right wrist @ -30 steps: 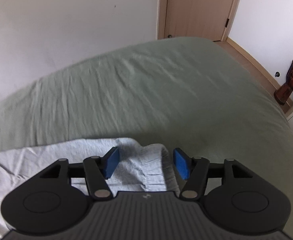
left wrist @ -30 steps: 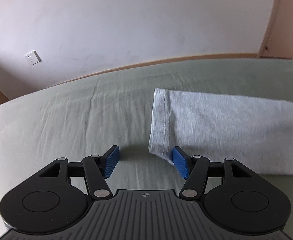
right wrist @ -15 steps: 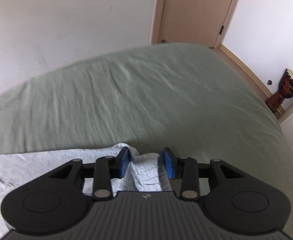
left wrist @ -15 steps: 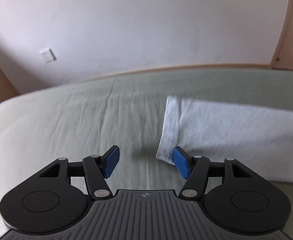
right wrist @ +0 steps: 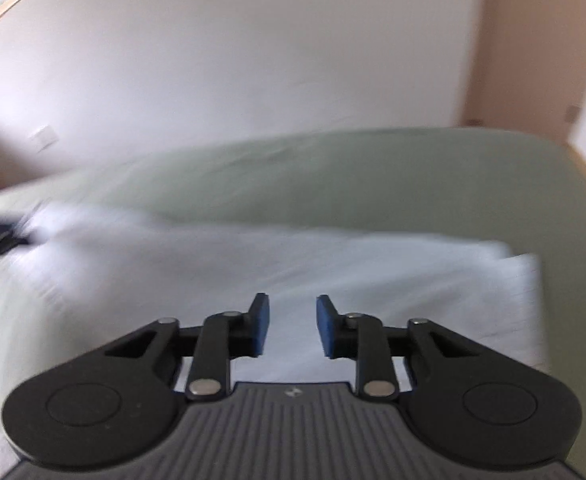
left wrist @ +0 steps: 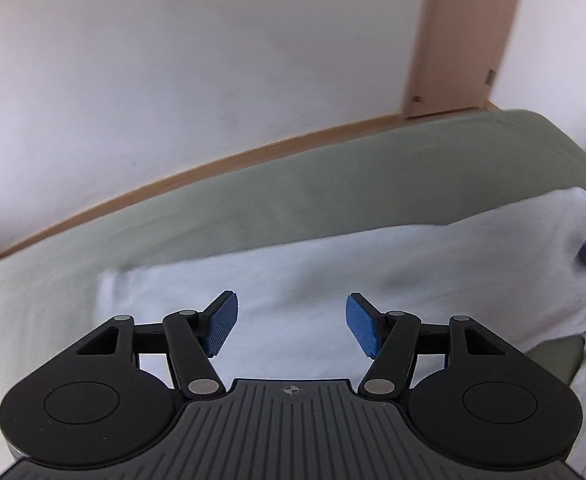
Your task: Fold clothes
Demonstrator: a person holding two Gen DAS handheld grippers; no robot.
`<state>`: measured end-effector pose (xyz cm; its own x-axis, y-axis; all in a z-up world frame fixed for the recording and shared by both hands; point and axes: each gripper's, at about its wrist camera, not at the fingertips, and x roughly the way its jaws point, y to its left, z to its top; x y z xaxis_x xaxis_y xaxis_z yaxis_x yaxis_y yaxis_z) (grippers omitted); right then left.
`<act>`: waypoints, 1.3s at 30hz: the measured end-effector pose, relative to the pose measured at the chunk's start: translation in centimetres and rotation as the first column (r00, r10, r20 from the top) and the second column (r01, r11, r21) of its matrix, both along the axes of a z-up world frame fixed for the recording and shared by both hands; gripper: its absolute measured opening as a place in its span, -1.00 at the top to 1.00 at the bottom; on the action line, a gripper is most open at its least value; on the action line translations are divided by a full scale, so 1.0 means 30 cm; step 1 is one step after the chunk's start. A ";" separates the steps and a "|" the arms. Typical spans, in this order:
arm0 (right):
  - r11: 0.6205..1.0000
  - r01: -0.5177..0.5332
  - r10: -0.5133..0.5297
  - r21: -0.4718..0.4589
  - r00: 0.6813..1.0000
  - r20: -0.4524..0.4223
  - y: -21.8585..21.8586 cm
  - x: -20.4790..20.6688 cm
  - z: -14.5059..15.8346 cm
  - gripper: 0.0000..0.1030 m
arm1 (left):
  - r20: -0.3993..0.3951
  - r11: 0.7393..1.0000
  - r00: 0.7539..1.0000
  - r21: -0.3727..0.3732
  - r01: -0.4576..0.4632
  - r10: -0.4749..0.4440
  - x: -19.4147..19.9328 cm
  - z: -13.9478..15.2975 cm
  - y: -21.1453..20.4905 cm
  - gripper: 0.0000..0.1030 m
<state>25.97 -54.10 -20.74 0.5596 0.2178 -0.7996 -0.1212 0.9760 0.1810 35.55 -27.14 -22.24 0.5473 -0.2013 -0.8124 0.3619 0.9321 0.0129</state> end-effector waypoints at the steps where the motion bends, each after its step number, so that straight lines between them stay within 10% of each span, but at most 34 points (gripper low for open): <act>1: 1.000 -0.022 0.023 0.013 1.000 -0.013 0.039 -0.005 -0.019 0.47 | -0.004 1.000 1.000 -0.001 0.009 -0.009 0.018 -0.010 -0.034 -0.15; 18: 1.000 -0.023 0.023 0.000 0.999 -0.032 0.147 -0.049 -0.087 0.47 | -0.019 0.995 0.997 0.074 -0.070 0.072 0.168 -0.088 -0.117 -0.42; 25: 0.993 0.076 -0.080 0.094 0.996 0.037 0.053 -0.138 0.011 0.47 | 0.017 0.998 0.999 0.038 -0.041 0.041 0.001 0.034 0.004 -0.42; 39: 0.968 0.247 -0.242 0.050 0.967 -0.085 -0.097 -0.327 -0.100 0.47 | -0.061 0.959 0.959 0.078 -0.272 0.277 -0.037 -0.105 0.344 -0.50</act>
